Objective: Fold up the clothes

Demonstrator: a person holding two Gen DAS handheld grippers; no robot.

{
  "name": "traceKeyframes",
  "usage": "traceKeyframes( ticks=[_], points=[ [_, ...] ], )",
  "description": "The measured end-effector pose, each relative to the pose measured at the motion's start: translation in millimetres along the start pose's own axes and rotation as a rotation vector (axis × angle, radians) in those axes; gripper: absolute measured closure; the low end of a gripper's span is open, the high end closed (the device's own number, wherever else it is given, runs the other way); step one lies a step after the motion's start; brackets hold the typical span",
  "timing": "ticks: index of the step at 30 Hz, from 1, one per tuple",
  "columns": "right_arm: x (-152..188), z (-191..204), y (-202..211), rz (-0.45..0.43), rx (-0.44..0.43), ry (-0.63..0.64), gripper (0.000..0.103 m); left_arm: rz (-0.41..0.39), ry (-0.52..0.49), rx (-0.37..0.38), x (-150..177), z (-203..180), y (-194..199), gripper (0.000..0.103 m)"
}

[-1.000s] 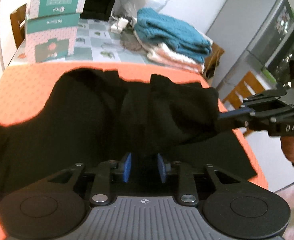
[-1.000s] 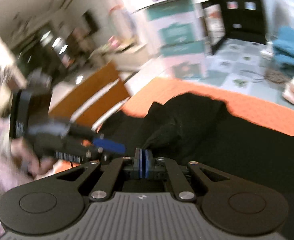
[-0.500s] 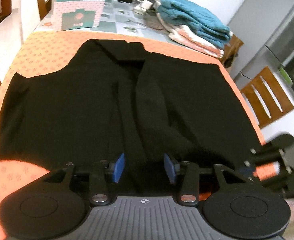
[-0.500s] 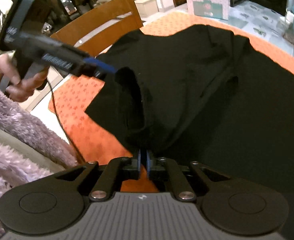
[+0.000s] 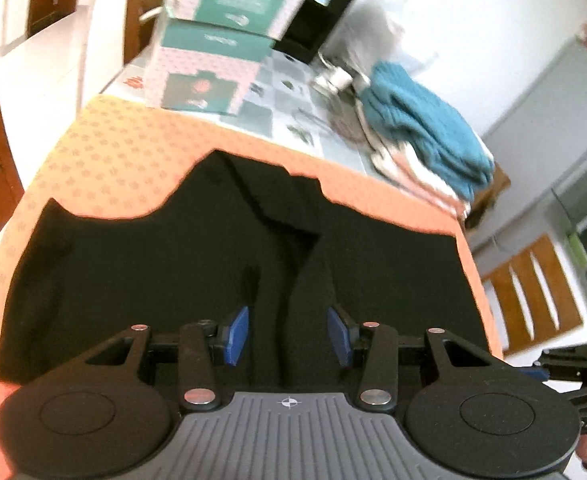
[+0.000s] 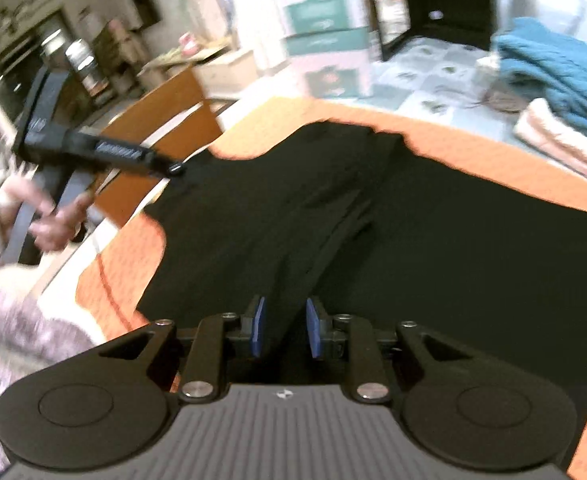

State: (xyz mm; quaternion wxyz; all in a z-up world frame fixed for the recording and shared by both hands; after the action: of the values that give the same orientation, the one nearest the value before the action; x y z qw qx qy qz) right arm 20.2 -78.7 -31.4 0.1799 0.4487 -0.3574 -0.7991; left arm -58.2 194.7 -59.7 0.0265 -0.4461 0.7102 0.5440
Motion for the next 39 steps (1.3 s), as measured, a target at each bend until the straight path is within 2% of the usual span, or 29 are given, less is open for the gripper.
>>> traceKeyframes(
  ticks=[8,14,19,31,39],
  points=[
    [-49.1,-65.0,-12.3,-0.062,0.054,-0.149,0.077,-0.026,0.131,0.0,-40.4,13.1,-27.9,0.056],
    [-86.4,-111.7,-52.2,-0.092,0.044,-0.288,0.077,-0.015,0.237,0.026,-62.4,24.7,-66.8,0.056],
    [-111.0,-144.2,-95.2,-0.101,0.025,-0.377,0.077,0.01,0.284,0.04,-78.3,32.6,-104.9,0.056],
    [-154.5,-164.5,-193.7,-0.039,-0.02,-0.417,0.077,0.025,0.268,0.042,-124.8,48.8,-171.7,0.056],
    [-172.7,-182.1,-238.6,-0.012,-0.074,-0.487,0.077,0.052,0.254,0.02,-136.8,56.4,-205.5,0.057]
  ],
)
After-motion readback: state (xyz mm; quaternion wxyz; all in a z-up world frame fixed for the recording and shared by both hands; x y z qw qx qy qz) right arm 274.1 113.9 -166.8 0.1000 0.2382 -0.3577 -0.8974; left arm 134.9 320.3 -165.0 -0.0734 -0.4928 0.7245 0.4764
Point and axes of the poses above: each gripper's, at about its wrist camera, not at the fingertips, and y roughly against the way its jaws point, z to its left, x to its underside, the point moved 5 cm from there along -y, roughly the way its jaws point, and after that the axes turned 3 degrees about -x, right-handed, at the moved point
